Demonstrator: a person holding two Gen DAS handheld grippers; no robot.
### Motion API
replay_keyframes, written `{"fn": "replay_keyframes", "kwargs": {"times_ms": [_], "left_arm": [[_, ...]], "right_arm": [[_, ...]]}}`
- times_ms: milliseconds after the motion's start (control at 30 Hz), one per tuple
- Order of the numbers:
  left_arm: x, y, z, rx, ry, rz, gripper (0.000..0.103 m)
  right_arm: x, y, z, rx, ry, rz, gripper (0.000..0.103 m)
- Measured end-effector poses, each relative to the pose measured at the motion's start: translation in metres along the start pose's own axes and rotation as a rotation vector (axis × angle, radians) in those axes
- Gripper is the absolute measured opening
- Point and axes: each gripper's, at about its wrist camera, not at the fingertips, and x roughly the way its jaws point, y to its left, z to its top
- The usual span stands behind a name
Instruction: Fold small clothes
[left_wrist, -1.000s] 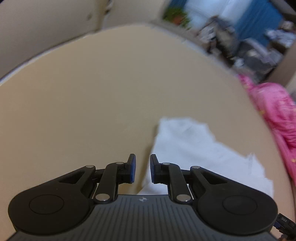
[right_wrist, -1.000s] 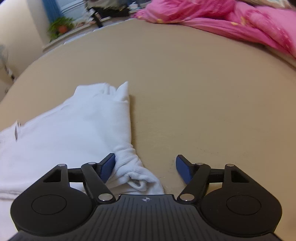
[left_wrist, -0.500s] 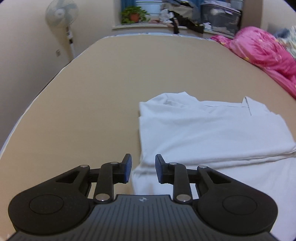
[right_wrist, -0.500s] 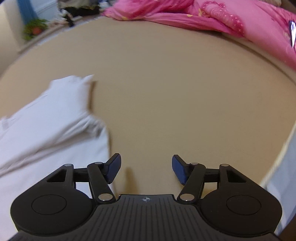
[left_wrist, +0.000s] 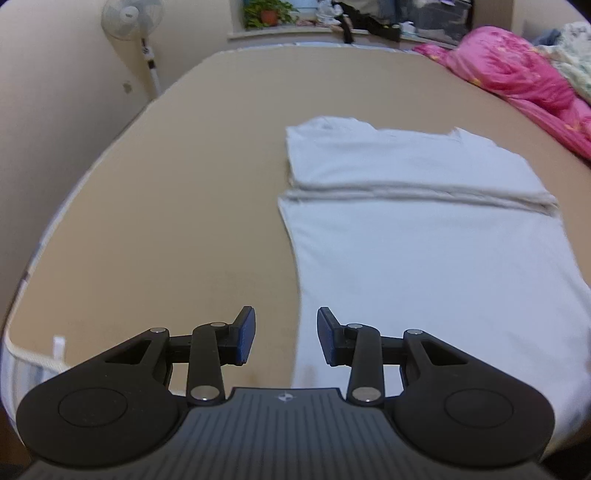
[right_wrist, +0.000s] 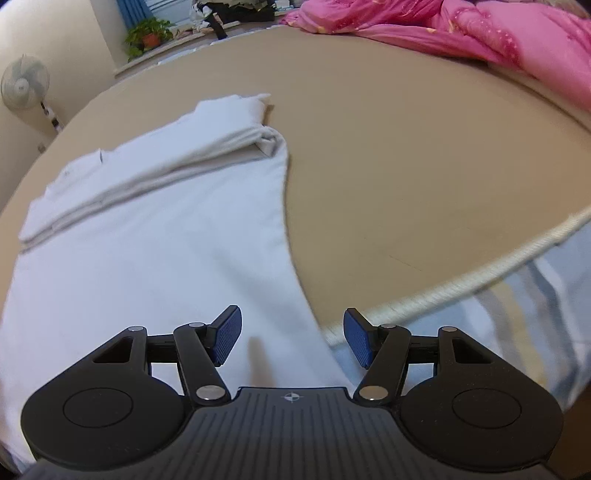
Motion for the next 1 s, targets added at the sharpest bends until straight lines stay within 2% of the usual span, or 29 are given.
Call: {"fn": "replay_keyframes", "kwargs": {"times_ms": [67,167,233,400,600,667,733,800,933,1000], "left_arm": [[-0.002,0.009,-0.016,-0.022,0.026,-0.063,0.041],[0.009,0.027,-0.042,-0.073,0.142,-0.166,0.041],[0.018,0.041,-0.056,-0.128,0.201,-0.171,0.041],[0.038,0.066,-0.077,-0.331,0.262,-0.225,0.038],[0.030,0.066,-0.096,-0.390,0.199,-0.197,0.037],[0.025,0.059,-0.092,-0.378,0.198,-0.177,0.032],[0.021,0.052,-0.091,-0.347,0.195,-0.176,0.019],[0.023,0.047,-0.094,-0.325,0.195,-0.170,0.015],[0.025,0.049,-0.094,-0.337,0.202,-0.174,0.014],[0.027,0.051,-0.095,-0.358,0.208,-0.180,0.014]], "right_arm": [[-0.002,-0.010,-0.009,0.044,0.027,0.007,0.063],[0.000,-0.020,-0.019,0.090,0.073,0.014,0.063],[-0.001,-0.023,-0.025,0.104,0.095,0.011,0.063],[0.003,-0.022,-0.030,0.127,0.123,-0.013,0.063],[0.000,-0.019,-0.034,0.135,0.103,-0.042,0.060],[-0.001,-0.025,-0.036,0.154,0.099,-0.039,0.058],[-0.003,-0.032,-0.037,0.163,0.098,-0.034,0.052],[-0.005,-0.038,-0.038,0.174,0.097,-0.019,0.051],[-0.006,-0.044,-0.040,0.194,0.103,-0.010,0.034],[-0.006,-0.046,-0.040,0.209,0.108,-0.001,0.030]]}}
